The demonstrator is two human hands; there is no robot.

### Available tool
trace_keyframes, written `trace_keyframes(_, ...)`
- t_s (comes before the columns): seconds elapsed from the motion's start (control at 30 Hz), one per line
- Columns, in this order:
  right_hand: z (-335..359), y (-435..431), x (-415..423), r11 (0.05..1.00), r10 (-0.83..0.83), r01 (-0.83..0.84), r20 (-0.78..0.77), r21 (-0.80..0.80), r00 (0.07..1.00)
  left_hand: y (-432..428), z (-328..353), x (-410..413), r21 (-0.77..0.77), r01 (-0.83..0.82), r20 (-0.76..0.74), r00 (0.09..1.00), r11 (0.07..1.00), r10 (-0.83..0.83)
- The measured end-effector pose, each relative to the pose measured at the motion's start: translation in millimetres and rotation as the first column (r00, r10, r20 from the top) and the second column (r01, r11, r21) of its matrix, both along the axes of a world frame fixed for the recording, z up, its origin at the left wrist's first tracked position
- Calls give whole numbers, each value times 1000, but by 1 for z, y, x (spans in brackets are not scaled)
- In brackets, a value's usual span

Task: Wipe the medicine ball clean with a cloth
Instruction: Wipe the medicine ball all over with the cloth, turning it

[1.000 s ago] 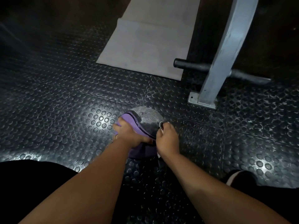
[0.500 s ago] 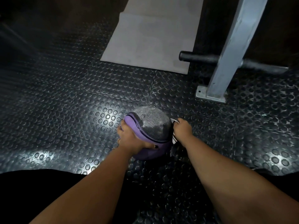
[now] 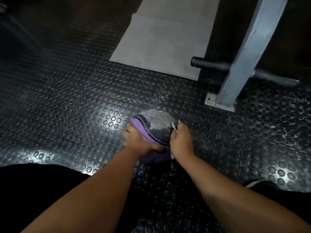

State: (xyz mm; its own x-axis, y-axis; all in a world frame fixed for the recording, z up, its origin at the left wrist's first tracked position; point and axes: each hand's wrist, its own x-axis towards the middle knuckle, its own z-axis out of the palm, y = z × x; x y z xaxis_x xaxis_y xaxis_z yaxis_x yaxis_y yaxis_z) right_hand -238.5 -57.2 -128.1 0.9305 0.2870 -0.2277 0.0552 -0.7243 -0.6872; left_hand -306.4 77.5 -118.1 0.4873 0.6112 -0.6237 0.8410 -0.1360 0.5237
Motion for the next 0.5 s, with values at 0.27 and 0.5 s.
trace_keyframes(0.27,0,-9,-25,985,163,-169,122,39,979,-5,1,-10,11,18,51,999,1000,-19)
trace_keyframes(0.5,-5,4,1,996,-90,89,46,28,995,-10,6,-6,27,11,23,1000,1000,-12)
